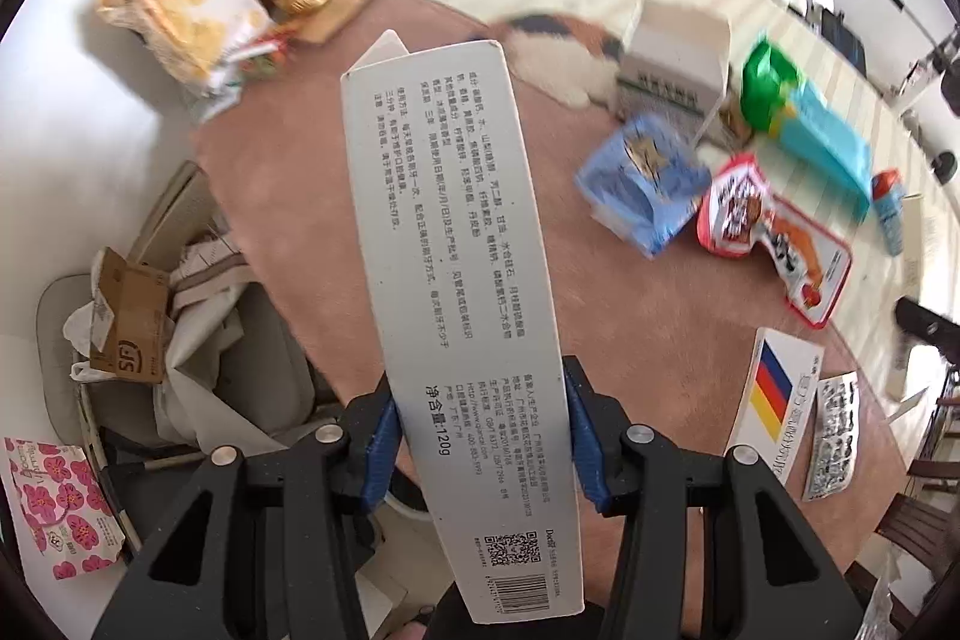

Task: Collect trash
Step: 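Carry both boxes down to the white bin and open both grippers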

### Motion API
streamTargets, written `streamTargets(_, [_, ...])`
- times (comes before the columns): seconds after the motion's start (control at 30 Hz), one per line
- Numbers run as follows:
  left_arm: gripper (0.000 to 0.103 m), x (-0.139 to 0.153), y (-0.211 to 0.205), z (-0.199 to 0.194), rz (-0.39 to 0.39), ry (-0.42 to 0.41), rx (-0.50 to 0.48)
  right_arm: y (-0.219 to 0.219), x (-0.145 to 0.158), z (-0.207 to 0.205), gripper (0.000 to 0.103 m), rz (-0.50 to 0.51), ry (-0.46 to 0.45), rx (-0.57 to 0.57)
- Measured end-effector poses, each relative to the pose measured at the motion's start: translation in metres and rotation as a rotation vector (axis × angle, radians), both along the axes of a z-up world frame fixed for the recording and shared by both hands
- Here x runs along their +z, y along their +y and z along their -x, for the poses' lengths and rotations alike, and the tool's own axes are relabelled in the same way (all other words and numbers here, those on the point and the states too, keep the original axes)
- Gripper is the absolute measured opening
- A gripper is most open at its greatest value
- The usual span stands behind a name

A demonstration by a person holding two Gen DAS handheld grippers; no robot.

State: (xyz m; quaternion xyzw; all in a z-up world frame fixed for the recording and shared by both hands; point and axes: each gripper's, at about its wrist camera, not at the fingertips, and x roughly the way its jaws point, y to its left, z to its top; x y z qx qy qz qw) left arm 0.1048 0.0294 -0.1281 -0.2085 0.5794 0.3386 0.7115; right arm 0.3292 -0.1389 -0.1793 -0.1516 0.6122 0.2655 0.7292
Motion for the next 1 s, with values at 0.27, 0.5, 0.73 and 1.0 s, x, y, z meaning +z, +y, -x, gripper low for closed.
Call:
streamTargets(0.27, [0.045,-0.013,0.039,0.045,0.049,-0.087,0.06,0.066,0.015,0.115,0.076,-0.073,0.026,0.143])
streamTargets(0.5, [0.045,-0.043,0.044,0.151,0.16,-0.052,0.134,0.099,-0.012,0.251,0.076,-0.048,0.087,0.252])
streamTargets(0.73, [0.045,-0.162,0.053,0.262,0.385,0.015,0.266,0.11,-0.117,0.367,0.076,0.069,0.242,0.341])
streamTargets(1.0, [0.046,-0.362,0.066,0.315,0.673,-0.025,0.419,0.104,-0.297,0.416,0.076,0.235,0.355,0.334])
